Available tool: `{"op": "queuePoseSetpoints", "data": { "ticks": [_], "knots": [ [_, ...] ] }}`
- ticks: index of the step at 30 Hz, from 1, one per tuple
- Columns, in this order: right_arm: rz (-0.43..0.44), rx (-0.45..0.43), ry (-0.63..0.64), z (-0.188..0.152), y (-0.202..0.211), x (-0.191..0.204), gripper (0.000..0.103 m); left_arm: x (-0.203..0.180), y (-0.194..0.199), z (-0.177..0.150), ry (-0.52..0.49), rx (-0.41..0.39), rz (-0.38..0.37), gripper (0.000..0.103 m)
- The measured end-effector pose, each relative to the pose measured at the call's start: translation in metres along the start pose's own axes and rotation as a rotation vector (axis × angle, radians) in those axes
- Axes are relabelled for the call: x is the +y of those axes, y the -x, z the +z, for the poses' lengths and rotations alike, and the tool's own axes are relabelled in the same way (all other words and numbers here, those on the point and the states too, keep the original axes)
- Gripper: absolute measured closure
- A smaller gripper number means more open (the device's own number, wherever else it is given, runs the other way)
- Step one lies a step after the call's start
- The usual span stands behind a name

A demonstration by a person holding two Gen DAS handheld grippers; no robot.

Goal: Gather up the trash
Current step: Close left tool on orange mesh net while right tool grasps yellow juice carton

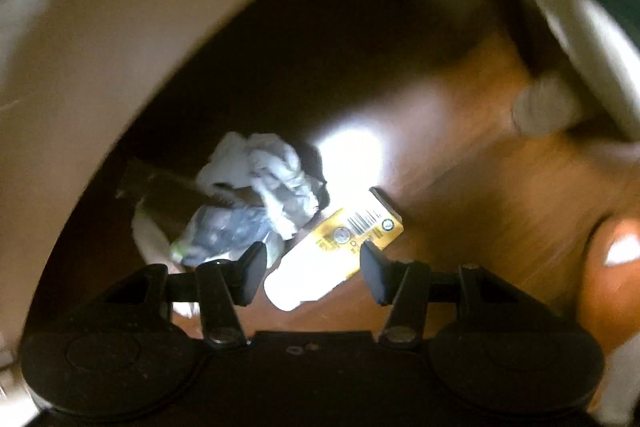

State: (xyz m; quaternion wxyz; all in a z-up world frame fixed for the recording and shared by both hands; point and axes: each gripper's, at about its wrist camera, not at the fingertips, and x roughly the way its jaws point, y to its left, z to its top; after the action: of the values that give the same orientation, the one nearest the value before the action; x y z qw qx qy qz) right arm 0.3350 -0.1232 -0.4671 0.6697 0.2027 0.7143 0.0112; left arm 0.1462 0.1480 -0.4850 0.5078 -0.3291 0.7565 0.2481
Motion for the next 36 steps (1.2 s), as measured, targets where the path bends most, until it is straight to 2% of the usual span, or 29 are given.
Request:
{"op": "queuePoseSetpoints", "data": {
  "ticks": [3,6,10,13,16,20,23,27,28,30,32,35,36],
  "knots": [
    [-0.019,0.001,-0.113,0.003,-0.018,-0.009,0.052,0.008,-0.017,0.005,0.027,0.037,0.010,0.004],
    [-0.049,0.009,-0.180,0.005,-0.033,-0.014,0.052,0.013,-0.032,0.004,0.044,0.069,0.015,0.004],
    [-0.049,-0.009,-0.273,0.002,-0.042,-0.024,0.051,0.017,-0.048,0.004,0.064,0.107,0.024,0.004],
    [-0.077,-0.011,-0.260,0.001,-0.047,-0.019,0.046,0.018,-0.059,0.004,0.063,0.127,0.015,0.004],
    [-0.114,0.015,-0.180,-0.002,-0.049,-0.009,0.046,0.016,-0.071,0.001,0.043,0.148,0.025,0.005],
    [-0.101,0.000,-0.226,-0.005,-0.045,-0.019,0.047,0.014,-0.081,0.002,0.040,0.151,0.021,0.005],
    [-0.095,-0.019,-0.303,-0.002,-0.047,-0.028,0.047,0.012,-0.086,0.006,0.033,0.155,0.012,0.011],
    [-0.102,-0.014,-0.289,-0.004,-0.059,-0.024,0.047,0.011,-0.093,0.005,0.029,0.170,0.011,0.015],
    [-0.096,-0.012,-0.293,-0.005,-0.062,-0.024,0.046,0.011,-0.093,0.006,0.035,0.170,0.007,0.018],
    [-0.101,-0.008,-0.282,-0.004,-0.068,-0.023,0.043,0.012,-0.095,0.007,0.044,0.178,-0.003,0.042],
    [-0.101,0.009,-0.271,-0.002,-0.076,-0.022,0.042,0.011,-0.097,0.008,0.049,0.188,-0.007,0.050],
    [-0.087,0.054,-0.245,0.005,-0.087,-0.025,0.043,0.010,-0.100,0.009,0.044,0.197,-0.018,0.070],
    [-0.090,0.058,-0.226,0.007,-0.089,-0.024,0.043,0.009,-0.100,0.008,0.041,0.197,-0.021,0.072]
  ]
}}
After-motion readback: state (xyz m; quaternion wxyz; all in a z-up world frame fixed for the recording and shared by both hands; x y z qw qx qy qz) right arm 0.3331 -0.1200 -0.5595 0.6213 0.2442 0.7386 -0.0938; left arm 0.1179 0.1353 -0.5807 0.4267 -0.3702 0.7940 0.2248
